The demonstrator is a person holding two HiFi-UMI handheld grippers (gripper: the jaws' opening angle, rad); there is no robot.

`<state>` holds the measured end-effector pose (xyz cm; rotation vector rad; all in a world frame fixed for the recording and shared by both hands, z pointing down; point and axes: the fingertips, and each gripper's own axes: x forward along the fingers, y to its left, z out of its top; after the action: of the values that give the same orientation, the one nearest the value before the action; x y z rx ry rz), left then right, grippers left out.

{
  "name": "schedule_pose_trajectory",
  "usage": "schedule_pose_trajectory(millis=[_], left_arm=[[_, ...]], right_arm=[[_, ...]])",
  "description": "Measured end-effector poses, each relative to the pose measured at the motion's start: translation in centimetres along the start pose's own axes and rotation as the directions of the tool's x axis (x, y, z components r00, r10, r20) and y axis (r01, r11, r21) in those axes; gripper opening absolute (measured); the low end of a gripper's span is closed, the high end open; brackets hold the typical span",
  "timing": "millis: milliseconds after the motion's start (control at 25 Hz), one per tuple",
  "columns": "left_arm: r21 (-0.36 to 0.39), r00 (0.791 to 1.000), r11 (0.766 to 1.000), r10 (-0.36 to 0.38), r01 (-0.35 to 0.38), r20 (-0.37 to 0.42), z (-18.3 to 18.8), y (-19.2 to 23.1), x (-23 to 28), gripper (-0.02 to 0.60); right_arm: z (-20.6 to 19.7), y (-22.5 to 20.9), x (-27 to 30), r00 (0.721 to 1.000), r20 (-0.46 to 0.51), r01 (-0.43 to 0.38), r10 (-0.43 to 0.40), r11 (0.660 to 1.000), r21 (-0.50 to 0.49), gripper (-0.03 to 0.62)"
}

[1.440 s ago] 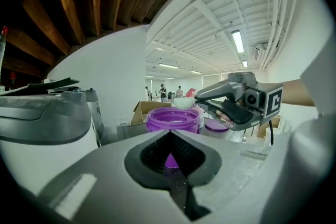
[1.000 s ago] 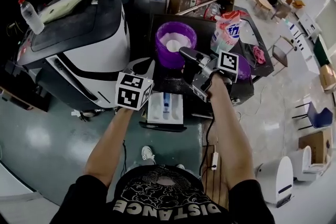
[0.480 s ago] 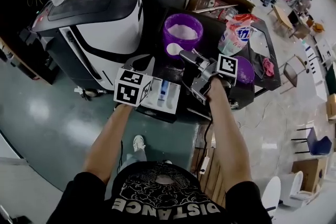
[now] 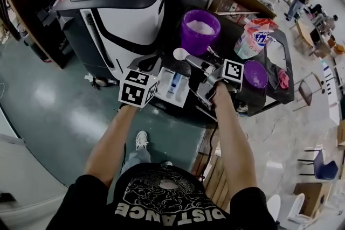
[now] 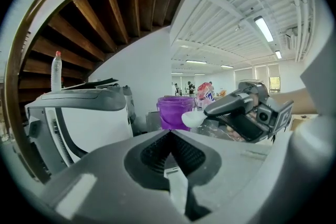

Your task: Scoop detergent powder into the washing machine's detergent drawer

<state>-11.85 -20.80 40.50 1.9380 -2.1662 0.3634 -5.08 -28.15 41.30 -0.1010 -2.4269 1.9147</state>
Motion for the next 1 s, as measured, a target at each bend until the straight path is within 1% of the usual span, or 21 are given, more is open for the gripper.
schedule_pose_trajectory(millis=[440,560,760,1000], left_arm=[[-0.022,0.999,0.999,0.041,-0.042,-0.034,-3.1,0.3,-2.7,0.002],[-0.024,0.998,0.999,0.045,-0.046,-0.044,-3.7,0.4,-3.0,0.002],[-0.034,0.997,0.998,0.045,-0.048,-0.065,-5.1,0.4,-3.1,0.002],[-0.049,0.996,0.997,0.047,-0.051,-0.080,-6.3,0.6,-3.2,0.002]], right_arm=[[-4.6,-3.5,0.8,0.992,-0.098,0.073,-0.079,0.995,-0.061,0.035],[-5.3,-4.5,1.2,0.985,-0.125,0.103,-0.116,0.989,-0.105,0.035],[-6.3,-6.4,1.6,0.967,-0.168,0.161,-0.191,0.971,-0.179,0.035],[-7.5,-8.5,2.2,0.930,-0.219,0.225,-0.295,0.929,-0.293,0.035]])
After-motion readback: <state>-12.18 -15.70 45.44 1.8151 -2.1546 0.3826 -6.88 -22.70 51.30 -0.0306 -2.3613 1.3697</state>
